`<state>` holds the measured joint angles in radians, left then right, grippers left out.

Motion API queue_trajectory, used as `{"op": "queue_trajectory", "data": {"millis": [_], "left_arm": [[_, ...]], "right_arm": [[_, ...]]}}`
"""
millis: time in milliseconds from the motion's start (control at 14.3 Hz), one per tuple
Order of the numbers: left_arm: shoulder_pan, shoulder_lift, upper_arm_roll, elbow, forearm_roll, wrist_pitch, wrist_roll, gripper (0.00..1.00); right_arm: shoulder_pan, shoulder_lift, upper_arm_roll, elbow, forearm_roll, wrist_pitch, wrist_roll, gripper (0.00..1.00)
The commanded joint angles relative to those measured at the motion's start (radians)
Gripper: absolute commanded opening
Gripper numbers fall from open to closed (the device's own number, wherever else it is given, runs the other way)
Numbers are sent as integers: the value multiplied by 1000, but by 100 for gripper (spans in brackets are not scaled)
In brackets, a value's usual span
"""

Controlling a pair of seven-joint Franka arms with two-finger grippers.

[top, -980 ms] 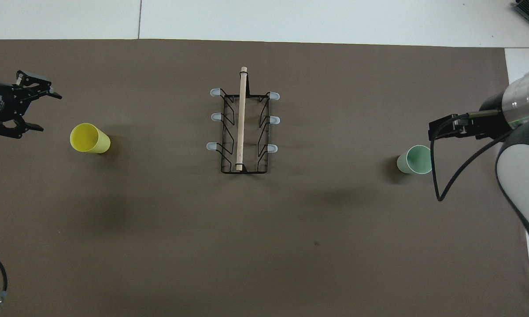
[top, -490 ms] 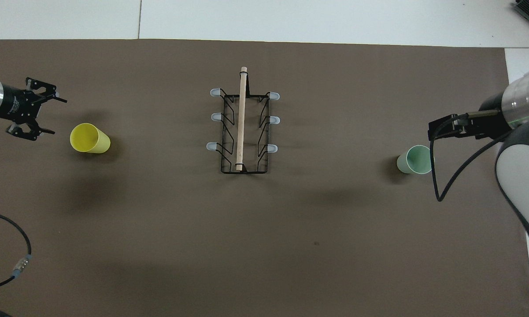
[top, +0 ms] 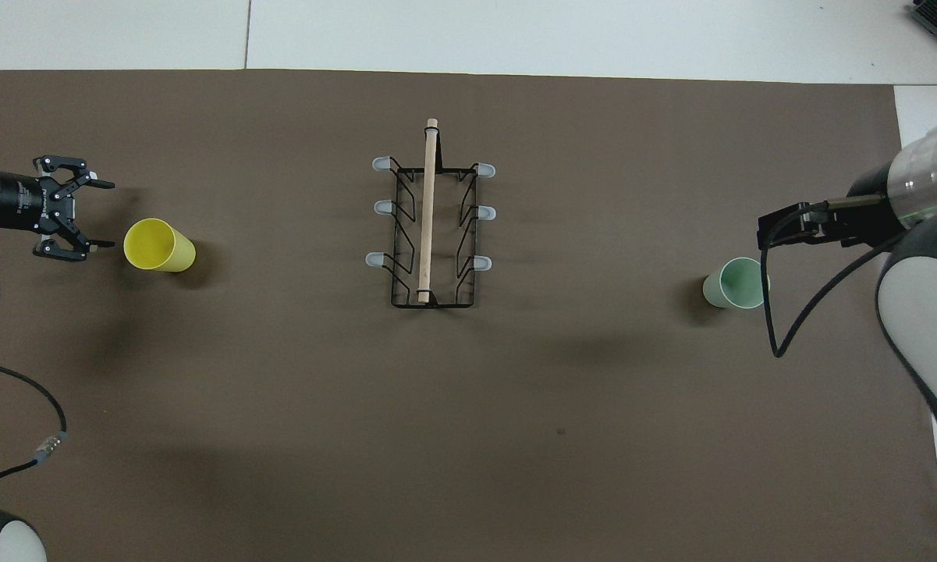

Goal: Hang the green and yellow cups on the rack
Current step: 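Move the left gripper onto the yellow cup rim and close, then lift the yellow cup with the left gripper while the right gripper grasps the green cup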

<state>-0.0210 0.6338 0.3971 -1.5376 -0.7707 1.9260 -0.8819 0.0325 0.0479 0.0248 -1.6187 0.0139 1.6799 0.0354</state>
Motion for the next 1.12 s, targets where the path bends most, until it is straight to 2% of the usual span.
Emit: {"op": "queue_trajectory", "data": {"millis": [0,420,560,700,840,1050], "left_arm": [[-19,-41,9,-99,-44,1,-40,100],[-43,-114,8,-277,-165,77,-55,100],[-48,-132,9,-331,-270,112,-74,100],[-48,-147,8,-383,-294,139,-66,100],[-48,-155,6,-403,-308,154,-63,100],[-53,-164,6,-426,-392,174,-43,100]], "right_arm": [[-11,-8,10,5,-5,-17,23,100],[6,-23,12,-13,-60,-9,23,100],[6,-25,14,-17,-72,-12,21,100],[6,-28,15,-26,-74,-6,14,100],[6,-54,15,-78,-78,-8,12,100],[72,-69,21,-92,-208,-49,-6,100]]}}
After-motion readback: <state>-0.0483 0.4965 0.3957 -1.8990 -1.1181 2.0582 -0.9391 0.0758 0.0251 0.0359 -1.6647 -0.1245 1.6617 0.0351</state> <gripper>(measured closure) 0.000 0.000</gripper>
